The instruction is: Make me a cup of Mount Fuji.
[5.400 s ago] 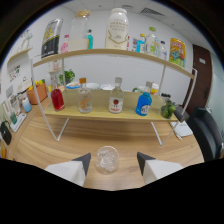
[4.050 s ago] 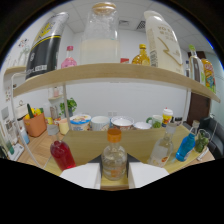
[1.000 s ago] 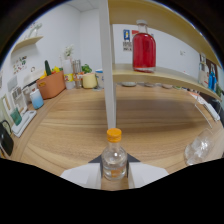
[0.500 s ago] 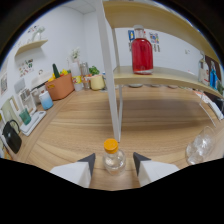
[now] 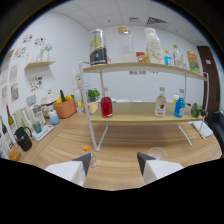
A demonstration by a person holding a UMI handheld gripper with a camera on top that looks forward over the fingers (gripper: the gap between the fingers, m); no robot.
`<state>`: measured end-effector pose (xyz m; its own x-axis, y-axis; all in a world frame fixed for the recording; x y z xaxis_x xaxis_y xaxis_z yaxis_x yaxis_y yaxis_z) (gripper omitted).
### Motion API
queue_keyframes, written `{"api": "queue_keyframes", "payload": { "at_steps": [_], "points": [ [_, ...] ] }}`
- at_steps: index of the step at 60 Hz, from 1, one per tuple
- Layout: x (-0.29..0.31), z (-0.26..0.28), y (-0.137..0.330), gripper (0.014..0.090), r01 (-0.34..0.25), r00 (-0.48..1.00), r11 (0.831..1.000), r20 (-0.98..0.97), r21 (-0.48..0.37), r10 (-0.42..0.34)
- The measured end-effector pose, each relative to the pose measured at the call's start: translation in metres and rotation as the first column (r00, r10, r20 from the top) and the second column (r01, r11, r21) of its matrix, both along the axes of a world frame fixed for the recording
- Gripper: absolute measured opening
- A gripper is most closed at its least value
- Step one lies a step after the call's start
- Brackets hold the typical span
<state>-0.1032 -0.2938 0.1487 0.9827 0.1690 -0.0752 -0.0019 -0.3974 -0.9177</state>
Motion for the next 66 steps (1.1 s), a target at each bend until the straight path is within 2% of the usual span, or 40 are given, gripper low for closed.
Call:
{"api": "queue_keyframes", "payload": {
  "at_steps": [11,17,30,46,56,64,66],
  "points": [
    [0.095,-0.015,-0.011,0.0853,0.115,0.993,0.993,0.010,-0.015,-0.114],
    [0.133,-0.018,-0.002,0.0853,0.152,0.988,0.988,0.024,-0.031,-0.152],
    [0.179,0.034,0.060,0.0855,0.160,0.987,0.984,0.011,0.083,-0.161],
    [0.216,0.058,0.143,0.0824,0.135,0.989,0.981,0.036,0.140,-0.142],
    [0.226,0.046,0.179,0.0641,0.120,0.990,0.986,0.064,0.112,-0.128],
    [0.224,0.037,0.187,0.0378,0.097,0.993,0.992,0.063,0.080,-0.102],
    [0.224,0.038,0.188,0.0377,0.095,0.993,0.992,0.059,0.081,-0.100]
  ]
}}
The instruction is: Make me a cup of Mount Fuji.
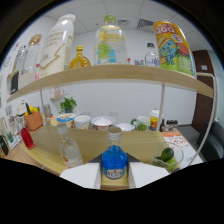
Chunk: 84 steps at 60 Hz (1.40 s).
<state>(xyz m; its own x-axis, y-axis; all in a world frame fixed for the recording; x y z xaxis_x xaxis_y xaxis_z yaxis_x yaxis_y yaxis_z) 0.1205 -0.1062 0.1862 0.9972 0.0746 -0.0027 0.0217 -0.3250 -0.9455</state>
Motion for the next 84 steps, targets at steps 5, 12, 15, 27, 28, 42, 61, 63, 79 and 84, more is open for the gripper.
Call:
{"api": "queue_keyframes", "payload": {
  "at_steps": [5,12,15,27,28,42,61,63,79,84],
  "points": [
    [0.000,0.000,-0.001,0.0371,0.002,1.000,1.000,0.001,-0.002,-0.002],
    [0.002,0.002,-0.009,0.0363,0.021,0.999,1.000,-0.034,-0.018,-0.022],
    [0.003,0.008,-0.015,0.0363,0.022,0.999,1.000,-0.033,-0.013,-0.022],
    [0.004,0.008,-0.065,0.0358,0.042,0.998,0.999,-0.054,-0.011,-0.043],
    [0.005,0.004,-0.070,0.0358,0.047,0.997,0.999,-0.052,-0.015,-0.048],
    [-0.002,-0.068,-0.110,0.0357,0.060,0.997,0.992,0.064,-0.111,-0.053],
    [-0.004,-0.087,-0.106,0.0356,-0.049,0.712,0.992,0.692,-0.118,0.118],
    [-0.005,-0.086,-0.105,0.0355,-0.069,0.642,0.990,0.753,-0.125,0.140],
    [-0.008,-0.084,-0.098,0.0355,-0.151,-0.014,0.957,0.969,-0.247,0.248],
    [-0.004,-0.084,-0.096,0.0354,-0.124,-0.136,0.953,0.956,-0.277,0.260]
  ]
}}
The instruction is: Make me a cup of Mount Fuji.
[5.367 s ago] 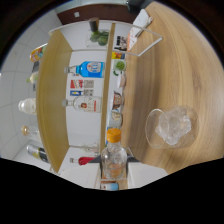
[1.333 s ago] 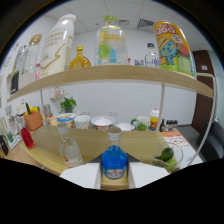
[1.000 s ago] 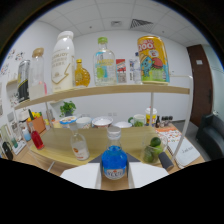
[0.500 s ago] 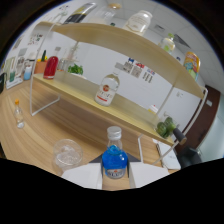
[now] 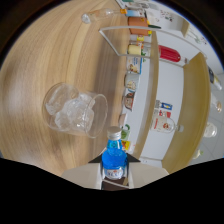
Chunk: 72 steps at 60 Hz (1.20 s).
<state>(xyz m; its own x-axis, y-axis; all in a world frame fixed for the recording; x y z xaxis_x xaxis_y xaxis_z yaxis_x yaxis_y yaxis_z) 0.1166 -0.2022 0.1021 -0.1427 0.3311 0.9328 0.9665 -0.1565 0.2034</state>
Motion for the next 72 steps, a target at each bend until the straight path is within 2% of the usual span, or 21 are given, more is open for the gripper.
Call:
{"api": "queue_keyframes", "payload": {
  "at_steps": [7,20,25,32,36,43,49,55,64,72],
  "points": [
    [0.005,0.007,0.006,0.0358,0.014,0.995,1.000,0.094,-0.008,-0.013],
    [0.001,0.006,-0.001,0.0354,0.021,0.997,0.999,0.078,-0.025,-0.019],
    [-0.004,0.019,-0.002,0.0355,0.035,0.998,0.999,-0.056,0.007,-0.034],
    [-0.014,0.058,-0.007,0.0359,0.066,0.925,0.994,-0.378,0.087,-0.029],
    [-0.015,0.082,-0.012,0.0360,0.098,0.817,0.988,-0.576,0.122,-0.010],
    [-0.004,0.115,-0.021,0.0363,0.144,0.524,0.979,-0.850,0.144,0.048],
    [0.026,0.115,-0.029,0.0362,0.217,0.245,0.973,-0.969,0.079,0.024],
    [0.066,0.095,-0.035,0.0362,0.279,0.066,0.960,-0.998,0.010,-0.009],
    [0.122,0.034,-0.036,0.0361,0.348,-0.061,0.930,-0.993,-0.119,-0.104],
    [0.153,-0.019,-0.031,0.0359,0.363,-0.095,0.907,-0.977,-0.214,-0.193]
  ]
}}
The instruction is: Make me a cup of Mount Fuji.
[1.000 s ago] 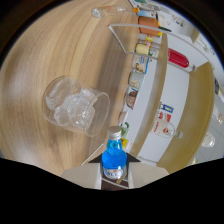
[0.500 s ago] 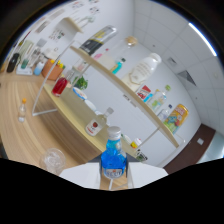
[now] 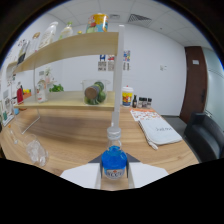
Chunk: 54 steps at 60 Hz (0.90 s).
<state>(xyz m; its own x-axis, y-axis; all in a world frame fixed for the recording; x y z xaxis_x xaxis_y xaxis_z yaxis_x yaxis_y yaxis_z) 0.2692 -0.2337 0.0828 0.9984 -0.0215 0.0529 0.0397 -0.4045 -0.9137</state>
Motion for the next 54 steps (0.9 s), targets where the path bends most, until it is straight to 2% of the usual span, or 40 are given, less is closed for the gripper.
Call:
{"api": "queue_keyframes", "payload": {
  "at_steps": [13,21,31,48,54],
  "points": [
    [0.013,-0.047,0.004,0.0360,-0.015,1.000,0.995,-0.027,-0.100,0.012],
    [0.016,-0.052,0.008,0.0363,-0.010,0.999,0.993,-0.054,-0.117,0.004],
    [0.015,-0.066,0.006,0.0368,-0.016,0.998,0.981,-0.066,-0.192,0.003],
    [0.014,-0.070,-0.003,0.0381,-0.001,0.998,0.977,-0.062,-0.212,-0.012],
    [0.015,-0.065,-0.007,0.0487,0.011,0.999,0.981,-0.045,-0.194,-0.020]
  ]
}}
